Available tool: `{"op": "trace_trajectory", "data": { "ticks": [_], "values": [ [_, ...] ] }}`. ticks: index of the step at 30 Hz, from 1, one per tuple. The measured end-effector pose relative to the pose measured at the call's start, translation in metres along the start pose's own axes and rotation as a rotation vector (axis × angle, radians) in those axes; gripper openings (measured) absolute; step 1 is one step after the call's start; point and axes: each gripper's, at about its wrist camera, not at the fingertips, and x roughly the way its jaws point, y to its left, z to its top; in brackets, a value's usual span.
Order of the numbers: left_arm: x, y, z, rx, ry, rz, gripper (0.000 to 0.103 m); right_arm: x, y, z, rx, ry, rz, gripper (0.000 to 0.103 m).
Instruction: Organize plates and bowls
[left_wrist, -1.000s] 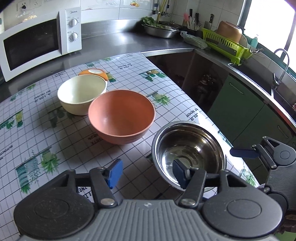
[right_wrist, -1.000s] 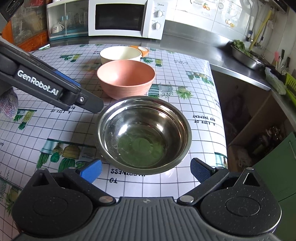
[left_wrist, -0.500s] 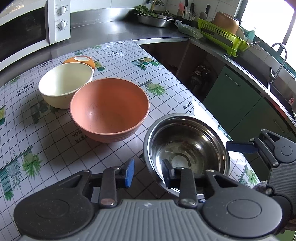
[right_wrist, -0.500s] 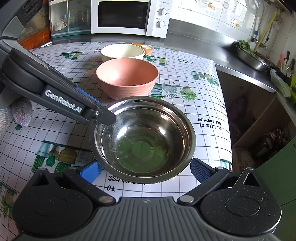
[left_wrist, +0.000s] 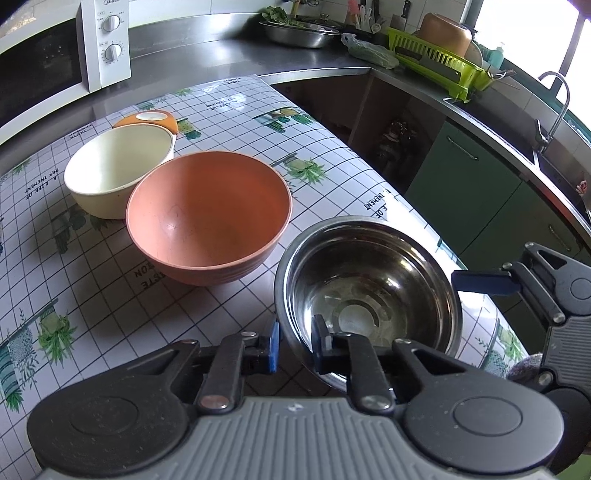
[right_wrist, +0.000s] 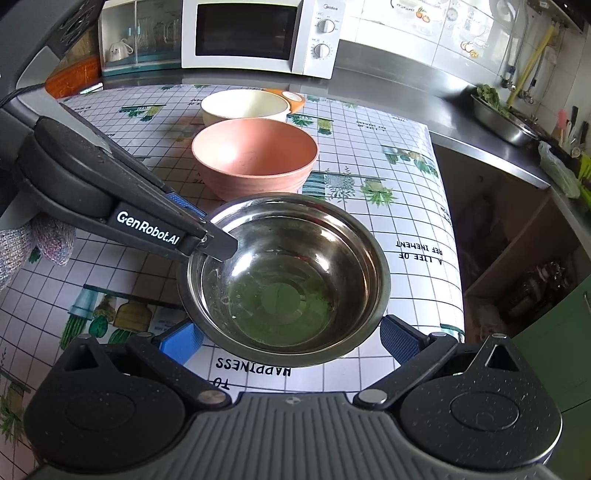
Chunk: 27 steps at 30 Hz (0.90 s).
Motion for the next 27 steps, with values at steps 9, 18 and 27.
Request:
{"op": "trace_trajectory", "data": {
  "ticks": [9,18,27],
  "values": [
    [-0.022,0.002,-0.014,0.013,0.002,0.015,0.016,-0.014,0.014,-0.004,-0.001,-0.007,0.030,0.103],
    [-0.062,0.024,-0.031,-0.009,-0.018,0.087,0.017,-0.026,0.049,0.013,-0.061,-0.044,0.082,0.103],
    [-0.087,0.066,-0.049,-0.086,-0.019,0.180,0.017,-0.014,0.095,0.037,-0.129,-0.069,0.157,0.103]
  ]
}}
